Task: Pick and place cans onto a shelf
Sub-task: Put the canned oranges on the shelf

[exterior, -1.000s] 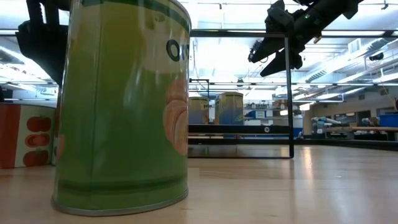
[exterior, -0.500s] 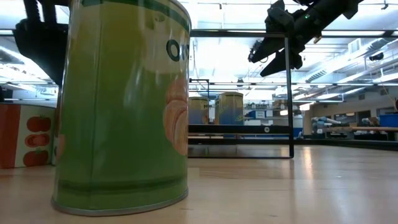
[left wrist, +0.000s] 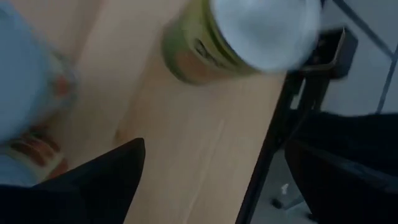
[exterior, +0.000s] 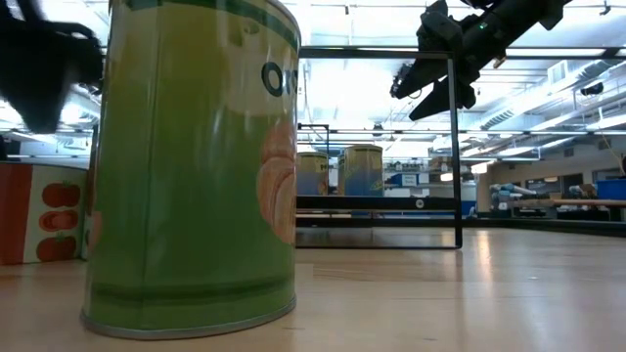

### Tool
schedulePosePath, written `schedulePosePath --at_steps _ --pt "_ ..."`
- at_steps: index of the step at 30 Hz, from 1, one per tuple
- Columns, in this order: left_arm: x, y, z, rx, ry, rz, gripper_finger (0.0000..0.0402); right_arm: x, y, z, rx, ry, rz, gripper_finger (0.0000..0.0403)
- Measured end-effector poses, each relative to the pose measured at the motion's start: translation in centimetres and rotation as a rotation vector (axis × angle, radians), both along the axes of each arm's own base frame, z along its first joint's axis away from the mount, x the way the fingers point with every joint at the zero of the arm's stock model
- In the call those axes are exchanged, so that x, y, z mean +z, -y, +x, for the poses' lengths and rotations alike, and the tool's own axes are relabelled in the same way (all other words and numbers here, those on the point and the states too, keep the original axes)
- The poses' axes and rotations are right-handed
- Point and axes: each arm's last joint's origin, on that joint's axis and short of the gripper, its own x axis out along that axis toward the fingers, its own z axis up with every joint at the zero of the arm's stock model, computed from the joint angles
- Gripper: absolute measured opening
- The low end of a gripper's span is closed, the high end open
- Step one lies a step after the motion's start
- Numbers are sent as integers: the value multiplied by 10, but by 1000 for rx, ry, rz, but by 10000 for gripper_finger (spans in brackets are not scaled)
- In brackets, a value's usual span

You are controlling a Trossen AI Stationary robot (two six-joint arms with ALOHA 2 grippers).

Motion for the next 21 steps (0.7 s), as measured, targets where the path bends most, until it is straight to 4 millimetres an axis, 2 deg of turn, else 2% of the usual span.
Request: schedulePosePath --at_steps 4,10,14,21 --pt "-5 14 -6 -77 64 81 392 0 0 0 0 0 0 350" --pt "-24 28 -2 -199 152 210 392 1 0 0 0 8 -1 350" --pt "-38 28 2 -186 123 238 392 2 0 1 0 21 -2 350" --pt "-48 32 5 -112 161 286 392 6 0 4 -5 83 -2 350"
